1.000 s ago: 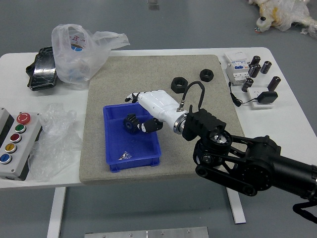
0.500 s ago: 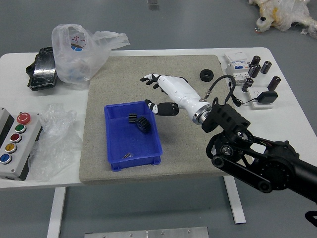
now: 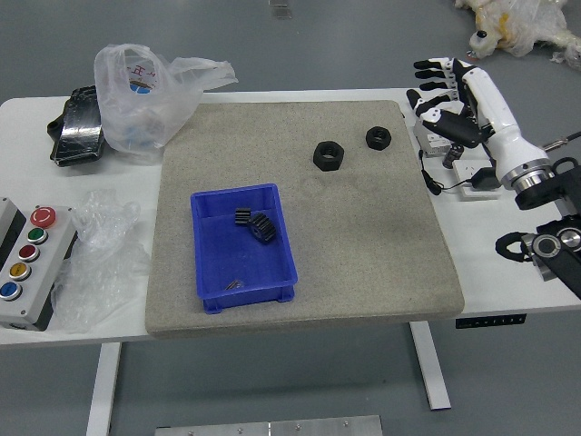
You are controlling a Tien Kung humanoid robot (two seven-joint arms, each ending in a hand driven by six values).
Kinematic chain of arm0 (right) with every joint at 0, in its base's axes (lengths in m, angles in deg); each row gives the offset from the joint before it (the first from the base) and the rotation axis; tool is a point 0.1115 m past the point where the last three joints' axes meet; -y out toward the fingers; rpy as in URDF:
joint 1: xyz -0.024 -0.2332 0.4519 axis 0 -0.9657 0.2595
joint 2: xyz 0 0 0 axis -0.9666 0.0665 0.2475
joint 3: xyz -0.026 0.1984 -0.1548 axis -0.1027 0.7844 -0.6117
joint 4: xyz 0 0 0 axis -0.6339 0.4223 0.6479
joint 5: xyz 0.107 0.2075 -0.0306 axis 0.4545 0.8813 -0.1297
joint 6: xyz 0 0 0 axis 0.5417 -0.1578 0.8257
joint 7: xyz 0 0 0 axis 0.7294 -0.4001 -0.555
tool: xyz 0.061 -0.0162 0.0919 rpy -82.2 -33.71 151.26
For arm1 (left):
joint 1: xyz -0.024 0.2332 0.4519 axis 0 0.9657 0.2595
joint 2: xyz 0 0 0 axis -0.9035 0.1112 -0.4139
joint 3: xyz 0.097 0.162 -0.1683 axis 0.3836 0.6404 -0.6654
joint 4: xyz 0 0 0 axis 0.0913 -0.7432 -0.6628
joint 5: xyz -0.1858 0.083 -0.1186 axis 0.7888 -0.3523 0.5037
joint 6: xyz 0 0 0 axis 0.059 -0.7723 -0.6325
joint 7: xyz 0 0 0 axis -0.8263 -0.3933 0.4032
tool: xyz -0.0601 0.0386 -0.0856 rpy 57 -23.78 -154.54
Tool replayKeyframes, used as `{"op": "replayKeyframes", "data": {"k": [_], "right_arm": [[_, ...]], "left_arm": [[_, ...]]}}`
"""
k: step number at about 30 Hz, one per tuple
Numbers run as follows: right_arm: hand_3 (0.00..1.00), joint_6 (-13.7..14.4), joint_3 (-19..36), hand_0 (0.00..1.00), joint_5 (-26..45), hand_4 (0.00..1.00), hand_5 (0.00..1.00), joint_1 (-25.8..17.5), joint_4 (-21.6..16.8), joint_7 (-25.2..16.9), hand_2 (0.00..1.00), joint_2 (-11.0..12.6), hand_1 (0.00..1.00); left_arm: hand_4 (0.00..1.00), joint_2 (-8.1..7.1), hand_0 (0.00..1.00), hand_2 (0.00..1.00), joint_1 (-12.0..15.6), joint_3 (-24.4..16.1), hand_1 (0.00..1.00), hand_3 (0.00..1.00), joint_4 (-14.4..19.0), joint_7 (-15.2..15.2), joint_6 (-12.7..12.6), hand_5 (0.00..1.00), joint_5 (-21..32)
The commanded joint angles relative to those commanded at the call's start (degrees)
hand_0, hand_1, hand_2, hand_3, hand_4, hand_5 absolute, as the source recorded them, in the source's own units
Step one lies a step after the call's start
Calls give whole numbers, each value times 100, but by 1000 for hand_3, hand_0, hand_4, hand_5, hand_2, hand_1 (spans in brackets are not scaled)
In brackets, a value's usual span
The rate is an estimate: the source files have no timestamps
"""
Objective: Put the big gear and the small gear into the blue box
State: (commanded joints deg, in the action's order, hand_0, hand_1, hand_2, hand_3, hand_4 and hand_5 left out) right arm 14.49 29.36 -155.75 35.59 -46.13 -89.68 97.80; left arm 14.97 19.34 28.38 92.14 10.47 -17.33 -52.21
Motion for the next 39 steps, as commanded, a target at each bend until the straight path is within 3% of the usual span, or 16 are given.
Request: {"op": "replayKeyframes", "data": {"k": [1,7,11,21,29,39], "right_arm": [[716,-4,167,562,80,746,620,-60,-4,-18,720,20,694],[720,-32,1024,564,164,757,653,-280,11,-29,722,100,696],[720,-36,1245,564,87,757,653,-324,32,-8,722,50,696],[725,-27,1125,597,232,760,665,-211,275,-109,725,-255,707],[728,4,753,606,-25,761,666,34,417,8,728,-431,710],[733,42,586,615,-399,770,689,48,454,145,729,-472,711]], "left_arm": [[741,-3,724,655,-5,-4,651,747,-5,-5,4,459,-6],[742,-16,724,655,-24,55,651,748,-18,-35,4,459,49],[742,-29,724,655,-17,114,651,748,-12,-36,-6,459,114],[743,-113,724,656,-47,168,651,748,25,21,-57,460,201],[742,-309,724,656,-211,257,651,748,47,48,-50,460,198],[742,-215,724,656,-141,262,652,748,74,98,-72,460,251]]}}
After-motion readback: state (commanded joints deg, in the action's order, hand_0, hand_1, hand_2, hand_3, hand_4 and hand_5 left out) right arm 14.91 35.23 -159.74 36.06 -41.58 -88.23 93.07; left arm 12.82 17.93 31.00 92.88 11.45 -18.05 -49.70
